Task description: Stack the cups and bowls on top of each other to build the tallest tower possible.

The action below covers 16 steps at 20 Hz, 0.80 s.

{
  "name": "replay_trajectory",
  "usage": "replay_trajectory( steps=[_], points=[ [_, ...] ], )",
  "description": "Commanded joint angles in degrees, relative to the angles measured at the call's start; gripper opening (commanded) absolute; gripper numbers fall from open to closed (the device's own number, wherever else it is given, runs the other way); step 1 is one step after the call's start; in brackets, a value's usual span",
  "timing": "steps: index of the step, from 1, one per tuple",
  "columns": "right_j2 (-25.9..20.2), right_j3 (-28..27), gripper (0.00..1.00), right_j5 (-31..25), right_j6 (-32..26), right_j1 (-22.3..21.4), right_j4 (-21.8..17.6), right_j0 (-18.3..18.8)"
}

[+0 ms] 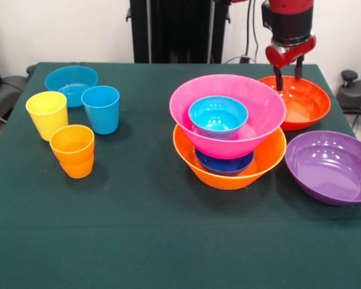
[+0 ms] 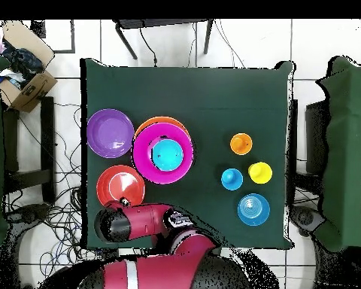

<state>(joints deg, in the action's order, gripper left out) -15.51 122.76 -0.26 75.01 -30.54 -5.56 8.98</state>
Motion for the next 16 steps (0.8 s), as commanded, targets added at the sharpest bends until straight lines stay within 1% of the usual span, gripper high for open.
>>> replay_trajectory(
  steps=[1, 6, 12, 16],
  points=[
    [-5.04, 0.82, 1.00, -1.83, 8.05, -0.95, -2.83, 1.52],
    [-4.89, 0.33, 1.00, -0.79, 8.27, 0.20, -3.61, 1.40],
    [-5.36, 1.45, 1.00, -1.07, 8.72, -0.68, -3.66, 1.09],
    [-4.52, 1.15, 1.00, -1.40, 8.31, -0.37, -3.96, 0.14]
  ],
)
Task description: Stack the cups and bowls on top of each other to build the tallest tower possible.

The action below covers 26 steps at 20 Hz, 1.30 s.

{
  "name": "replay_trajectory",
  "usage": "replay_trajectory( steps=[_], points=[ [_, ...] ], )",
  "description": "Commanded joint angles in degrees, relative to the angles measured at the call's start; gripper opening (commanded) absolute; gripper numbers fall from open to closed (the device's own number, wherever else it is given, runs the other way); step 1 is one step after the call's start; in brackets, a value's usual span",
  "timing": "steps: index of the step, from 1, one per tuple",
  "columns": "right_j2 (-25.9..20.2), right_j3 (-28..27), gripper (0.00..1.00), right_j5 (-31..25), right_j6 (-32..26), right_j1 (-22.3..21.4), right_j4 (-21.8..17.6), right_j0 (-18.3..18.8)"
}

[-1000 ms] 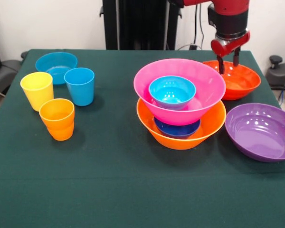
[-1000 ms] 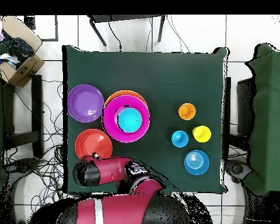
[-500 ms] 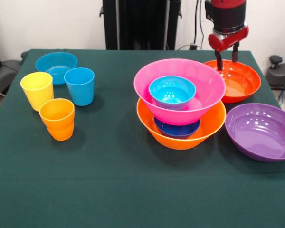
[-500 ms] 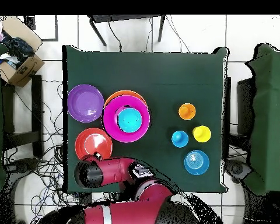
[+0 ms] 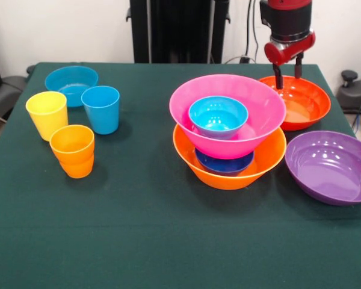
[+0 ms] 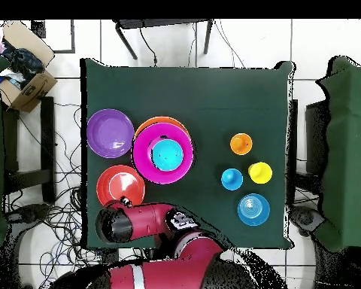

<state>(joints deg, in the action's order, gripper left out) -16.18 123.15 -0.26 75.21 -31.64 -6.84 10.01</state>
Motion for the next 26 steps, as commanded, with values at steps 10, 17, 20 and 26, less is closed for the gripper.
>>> replay_trajectory(
  steps=[10, 17, 20, 26],
  points=[
    [-4.41, 1.13, 1.00, -1.86, 7.73, 0.58, -3.04, -0.99],
    [-5.42, 1.49, 1.00, -0.63, 7.92, 2.07, -3.89, -0.57],
    [-4.78, 0.88, 1.00, 0.24, 7.77, 3.19, -4.59, -0.92],
    [-3.49, -0.83, 1.00, 2.42, 7.59, 5.96, -6.61, -1.82]
  ],
)
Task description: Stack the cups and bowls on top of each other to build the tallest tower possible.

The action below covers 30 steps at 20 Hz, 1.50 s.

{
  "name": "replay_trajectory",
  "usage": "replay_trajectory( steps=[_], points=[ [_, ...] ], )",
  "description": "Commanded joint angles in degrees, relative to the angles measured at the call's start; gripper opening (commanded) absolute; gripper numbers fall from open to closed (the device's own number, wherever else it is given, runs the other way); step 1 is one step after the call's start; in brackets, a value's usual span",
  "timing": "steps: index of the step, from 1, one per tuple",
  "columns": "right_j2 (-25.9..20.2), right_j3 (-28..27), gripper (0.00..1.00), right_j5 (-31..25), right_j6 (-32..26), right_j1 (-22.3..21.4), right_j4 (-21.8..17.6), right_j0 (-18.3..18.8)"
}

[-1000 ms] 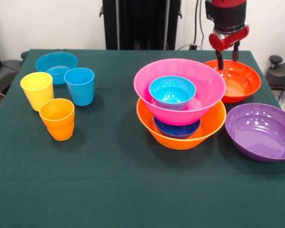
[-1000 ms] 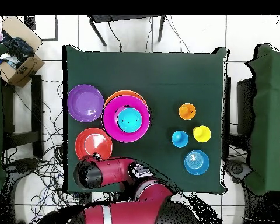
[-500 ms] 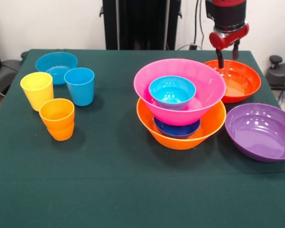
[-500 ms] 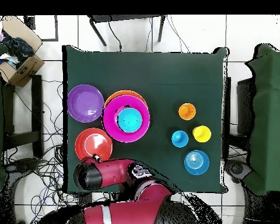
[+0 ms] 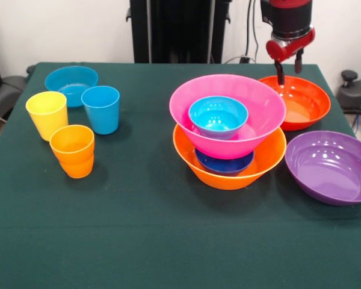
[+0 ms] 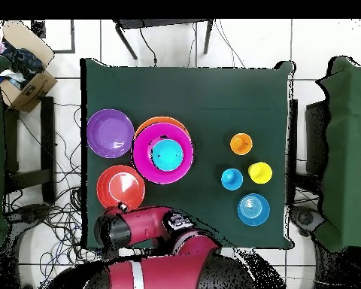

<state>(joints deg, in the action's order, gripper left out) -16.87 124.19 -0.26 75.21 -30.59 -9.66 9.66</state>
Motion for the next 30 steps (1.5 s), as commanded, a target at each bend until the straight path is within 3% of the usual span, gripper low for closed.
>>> replay_trajectory(
  steps=[1, 15, 30],
  points=[
    [-2.43, -2.19, 1.00, 2.85, 7.61, 5.21, -4.13, -1.68],
    [0.40, -5.86, 1.00, 7.43, 8.34, 9.38, -6.99, -3.82],
    [0.07, -3.21, 1.00, 5.73, 8.75, 4.95, -6.60, -3.34]
  ],
)
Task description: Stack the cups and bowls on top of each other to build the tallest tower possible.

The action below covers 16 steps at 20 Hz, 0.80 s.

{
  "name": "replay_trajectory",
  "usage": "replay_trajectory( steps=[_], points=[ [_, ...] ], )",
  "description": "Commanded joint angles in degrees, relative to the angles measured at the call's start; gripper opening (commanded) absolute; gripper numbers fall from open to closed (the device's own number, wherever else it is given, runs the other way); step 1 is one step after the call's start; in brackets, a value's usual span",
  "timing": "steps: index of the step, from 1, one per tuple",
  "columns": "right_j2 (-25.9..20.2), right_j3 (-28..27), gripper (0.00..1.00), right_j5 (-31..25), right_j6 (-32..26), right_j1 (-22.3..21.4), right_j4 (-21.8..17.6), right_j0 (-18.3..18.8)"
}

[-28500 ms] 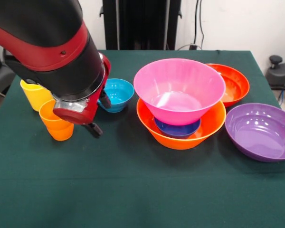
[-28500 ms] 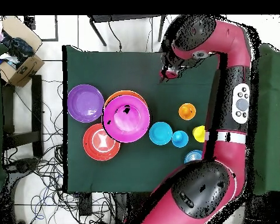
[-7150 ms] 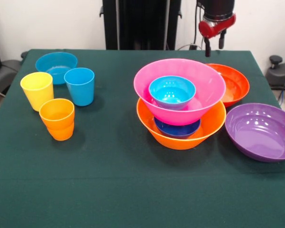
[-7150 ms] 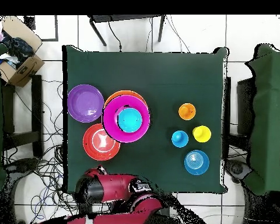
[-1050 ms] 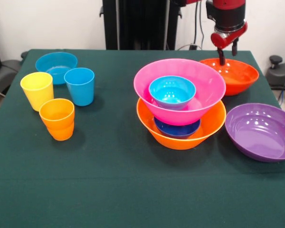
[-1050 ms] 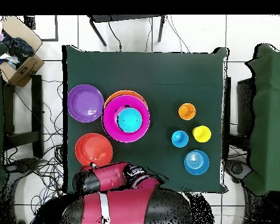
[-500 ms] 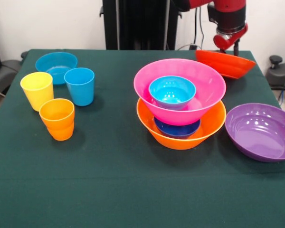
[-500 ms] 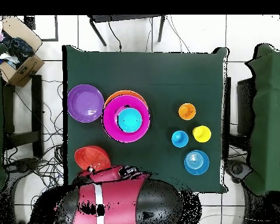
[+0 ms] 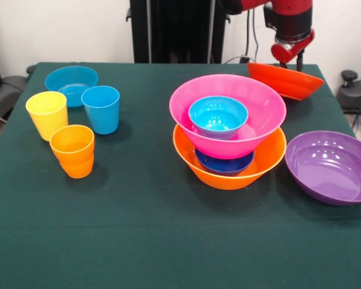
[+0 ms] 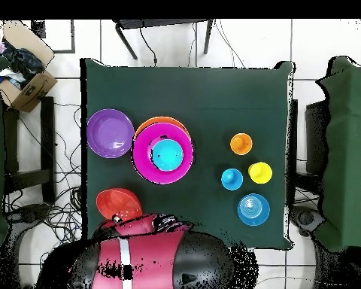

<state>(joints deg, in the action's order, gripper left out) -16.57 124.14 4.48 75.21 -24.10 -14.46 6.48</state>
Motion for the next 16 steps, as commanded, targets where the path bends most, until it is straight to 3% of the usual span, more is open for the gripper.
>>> replay_trajectory(
  steps=[1, 9, 16],
  points=[
    [-0.20, -3.20, 1.00, 0.81, 8.69, -1.60, -1.78, -0.12],
    [0.00, -3.40, 1.00, -0.36, 8.23, -2.44, -1.71, 0.09],
    [-0.16, -6.36, 1.00, -1.27, 6.06, -0.42, -3.30, 2.07]
  ],
)
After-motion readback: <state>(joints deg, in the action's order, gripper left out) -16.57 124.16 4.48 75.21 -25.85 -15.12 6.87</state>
